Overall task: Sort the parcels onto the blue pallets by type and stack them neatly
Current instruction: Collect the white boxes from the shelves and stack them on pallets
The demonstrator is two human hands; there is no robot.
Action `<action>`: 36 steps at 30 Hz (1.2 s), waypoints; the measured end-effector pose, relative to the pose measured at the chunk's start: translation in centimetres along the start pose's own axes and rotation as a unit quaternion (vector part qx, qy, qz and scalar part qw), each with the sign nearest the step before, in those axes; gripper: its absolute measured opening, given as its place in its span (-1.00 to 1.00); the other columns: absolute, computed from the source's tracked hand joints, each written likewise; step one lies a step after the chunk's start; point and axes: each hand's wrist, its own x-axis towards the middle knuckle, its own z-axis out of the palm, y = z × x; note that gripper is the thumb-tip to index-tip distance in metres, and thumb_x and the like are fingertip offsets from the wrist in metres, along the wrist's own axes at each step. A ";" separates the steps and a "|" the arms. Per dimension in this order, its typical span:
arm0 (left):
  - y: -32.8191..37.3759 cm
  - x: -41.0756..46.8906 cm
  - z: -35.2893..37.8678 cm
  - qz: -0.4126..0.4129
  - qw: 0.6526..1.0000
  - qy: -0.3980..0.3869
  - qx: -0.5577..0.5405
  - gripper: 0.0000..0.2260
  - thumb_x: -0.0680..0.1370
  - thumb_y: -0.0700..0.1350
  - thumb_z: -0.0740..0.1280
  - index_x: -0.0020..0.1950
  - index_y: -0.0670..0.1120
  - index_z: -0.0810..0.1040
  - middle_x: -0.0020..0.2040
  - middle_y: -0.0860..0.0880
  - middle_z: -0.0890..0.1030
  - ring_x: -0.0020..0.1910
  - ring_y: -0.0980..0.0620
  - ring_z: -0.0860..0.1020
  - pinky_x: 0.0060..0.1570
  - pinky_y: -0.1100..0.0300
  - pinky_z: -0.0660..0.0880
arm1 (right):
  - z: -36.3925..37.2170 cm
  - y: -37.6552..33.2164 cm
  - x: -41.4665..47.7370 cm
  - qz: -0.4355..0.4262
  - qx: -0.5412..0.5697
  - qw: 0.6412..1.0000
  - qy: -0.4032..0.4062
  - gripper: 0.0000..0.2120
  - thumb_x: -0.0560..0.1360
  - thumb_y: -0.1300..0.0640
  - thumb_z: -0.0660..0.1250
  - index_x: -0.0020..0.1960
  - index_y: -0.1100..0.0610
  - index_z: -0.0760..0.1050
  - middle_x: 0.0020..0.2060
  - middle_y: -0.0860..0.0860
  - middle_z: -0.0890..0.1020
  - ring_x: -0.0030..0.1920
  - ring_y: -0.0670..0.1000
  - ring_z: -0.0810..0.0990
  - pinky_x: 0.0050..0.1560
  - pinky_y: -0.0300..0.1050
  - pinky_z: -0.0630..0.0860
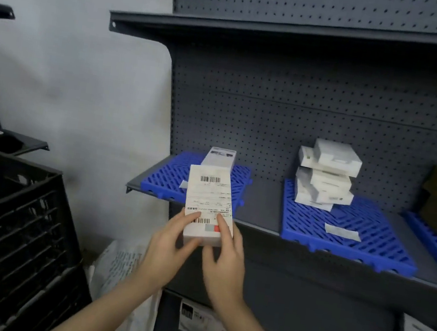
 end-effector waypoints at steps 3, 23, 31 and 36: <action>-2.6 5.0 0.0 0.014 1.000 0.007 -0.005 -0.57 0.51 -0.18 0.40 0.35 0.06 0.44 0.34 0.11 0.47 0.34 0.15 0.42 0.27 -0.01 0.46 | 1.4 0.3 4.7 -0.006 -0.029 0.999 0.019 -0.48 0.54 0.13 0.27 0.45 -0.15 0.25 0.39 -0.16 0.30 0.36 -0.11 0.33 0.34 -0.04 0.41; -14.5 27.4 2.4 0.064 0.995 -0.071 -0.003 -0.63 0.59 -0.02 0.28 0.40 0.11 0.38 0.34 0.16 0.44 0.28 0.22 0.40 0.23 0.36 0.34 | 9.1 5.0 24.6 0.073 -0.130 0.988 0.047 -0.38 0.53 0.13 0.25 0.47 -0.24 0.10 0.41 -0.14 0.23 0.31 -0.10 0.38 0.25 -0.15 0.46; -14.2 27.7 2.0 0.074 0.995 -0.049 0.042 -0.57 0.58 0.08 0.26 0.44 0.11 0.31 0.41 0.06 0.35 0.37 0.08 0.31 0.36 0.07 0.32 | 7.4 4.7 25.1 0.068 -0.149 0.986 -0.001 -0.25 0.52 0.03 0.24 0.40 -0.46 -0.18 0.50 -0.12 0.12 0.45 -0.06 0.22 0.36 -0.04 0.36; -9.0 25.0 1.4 0.120 0.992 0.043 0.020 -0.67 0.56 0.00 0.22 0.32 0.02 0.42 0.30 0.04 0.41 0.31 0.07 0.38 0.29 0.12 0.36 | 4.5 4.1 22.2 0.056 -0.140 0.988 0.018 -0.33 0.55 0.04 0.24 0.47 -0.32 -0.06 0.49 -0.12 0.11 0.48 -0.06 0.17 0.42 -0.05 0.29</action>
